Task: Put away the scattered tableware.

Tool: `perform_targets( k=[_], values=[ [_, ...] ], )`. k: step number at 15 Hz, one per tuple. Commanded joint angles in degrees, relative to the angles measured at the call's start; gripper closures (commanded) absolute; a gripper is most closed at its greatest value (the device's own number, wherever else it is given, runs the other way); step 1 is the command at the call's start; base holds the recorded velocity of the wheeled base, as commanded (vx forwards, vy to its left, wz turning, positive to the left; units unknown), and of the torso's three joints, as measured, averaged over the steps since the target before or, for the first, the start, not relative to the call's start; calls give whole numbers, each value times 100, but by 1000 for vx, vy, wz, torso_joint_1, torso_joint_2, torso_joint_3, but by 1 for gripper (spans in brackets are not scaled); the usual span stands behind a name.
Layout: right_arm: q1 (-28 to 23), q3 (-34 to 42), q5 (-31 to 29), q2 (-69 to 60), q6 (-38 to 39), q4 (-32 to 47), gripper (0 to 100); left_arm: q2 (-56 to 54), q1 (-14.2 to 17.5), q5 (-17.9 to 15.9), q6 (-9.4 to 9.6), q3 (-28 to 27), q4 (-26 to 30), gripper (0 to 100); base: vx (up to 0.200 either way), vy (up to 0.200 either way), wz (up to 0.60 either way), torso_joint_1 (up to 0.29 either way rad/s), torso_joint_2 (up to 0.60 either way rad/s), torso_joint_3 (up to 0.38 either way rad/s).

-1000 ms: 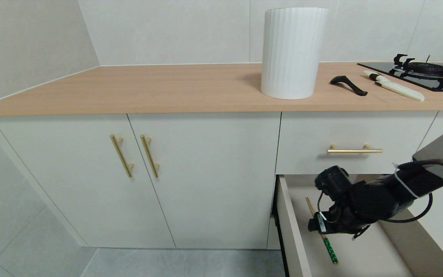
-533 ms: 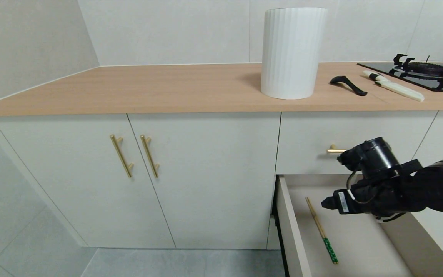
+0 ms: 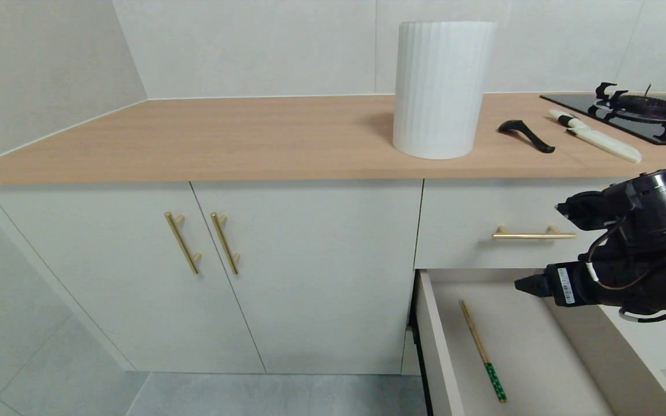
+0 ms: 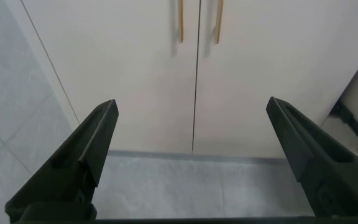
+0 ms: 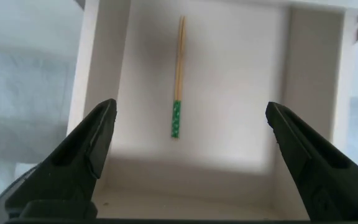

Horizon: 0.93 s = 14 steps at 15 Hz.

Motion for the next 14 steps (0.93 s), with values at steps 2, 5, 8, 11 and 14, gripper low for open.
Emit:
perform_targets(
  k=[2, 5, 8, 11, 14],
  values=[
    [9, 29, 3, -207, -40, -12, 0, 0, -1, -1, -1, 0, -8, 0, 0, 0, 0, 41, -552, -349],
    [-70, -59, 3, -330, -110, -12, 0, 0, -1, -1, -1, 0, 1, 0, 0, 0, 0, 124, -470, -338],
    [-307, -402, 38, -338, -559, -20, 0, 0, -1, -1, -1, 0, -8, 0, 0, 0, 0, 141, -461, -326],
    [-676, -956, 434, -13, -726, -12, 0, 0, -1, -1, -1, 0, -8, 0, 0, 0, 0, 165, -461, -317],
    [-887, -1676, 495, 532, -813, -12, 0, 0, -1, -1, -1, 0, -8, 0, 0, 0, 0, 183, -487, -308]
  ],
)
